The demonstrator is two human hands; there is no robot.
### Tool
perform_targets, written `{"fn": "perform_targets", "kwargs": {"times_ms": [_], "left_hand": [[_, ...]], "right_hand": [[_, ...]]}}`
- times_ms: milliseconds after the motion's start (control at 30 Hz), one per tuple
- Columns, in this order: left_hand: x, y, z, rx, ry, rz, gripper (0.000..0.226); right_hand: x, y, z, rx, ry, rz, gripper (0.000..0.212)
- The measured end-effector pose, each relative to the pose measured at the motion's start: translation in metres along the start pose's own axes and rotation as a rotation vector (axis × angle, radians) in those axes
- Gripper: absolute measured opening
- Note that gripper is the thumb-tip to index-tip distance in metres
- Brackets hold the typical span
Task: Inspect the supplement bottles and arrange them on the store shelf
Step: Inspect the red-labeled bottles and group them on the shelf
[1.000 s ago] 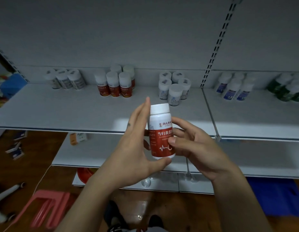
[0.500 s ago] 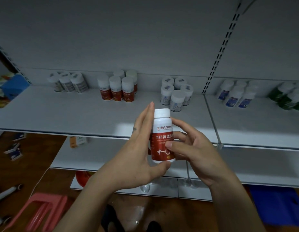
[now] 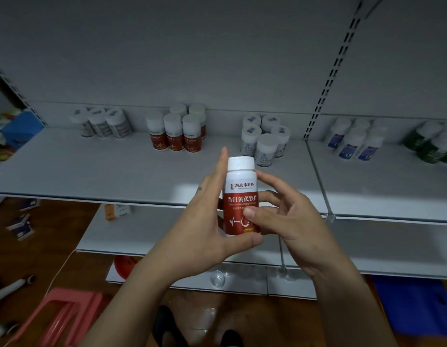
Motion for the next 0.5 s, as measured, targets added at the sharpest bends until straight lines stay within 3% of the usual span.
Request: {"fn": "perform_targets", "kwargs": {"times_ms": [200, 500], "left_hand": [[-0.002, 0.002, 0.0, 0.017, 0.03, 0.007, 0.125], [-0.003, 0.004, 0.003, 0.016, 0.027, 0.012, 0.121]], "right_hand": [[0.0, 0.0, -0.005, -0.033, -0.052, 0.012, 0.061], [0.0, 0.004, -0.012, -0.035, -0.086, 0.021, 0.061]]}}
Point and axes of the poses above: each hand's wrist, its own x-axis towards the middle knuckle, its own z-axis out of the palm, y = z × x, the point moved 2 cm from there along x, towards the middle knuckle, and after that the axes turned 2 degrees about x, right-handed, at the moved point
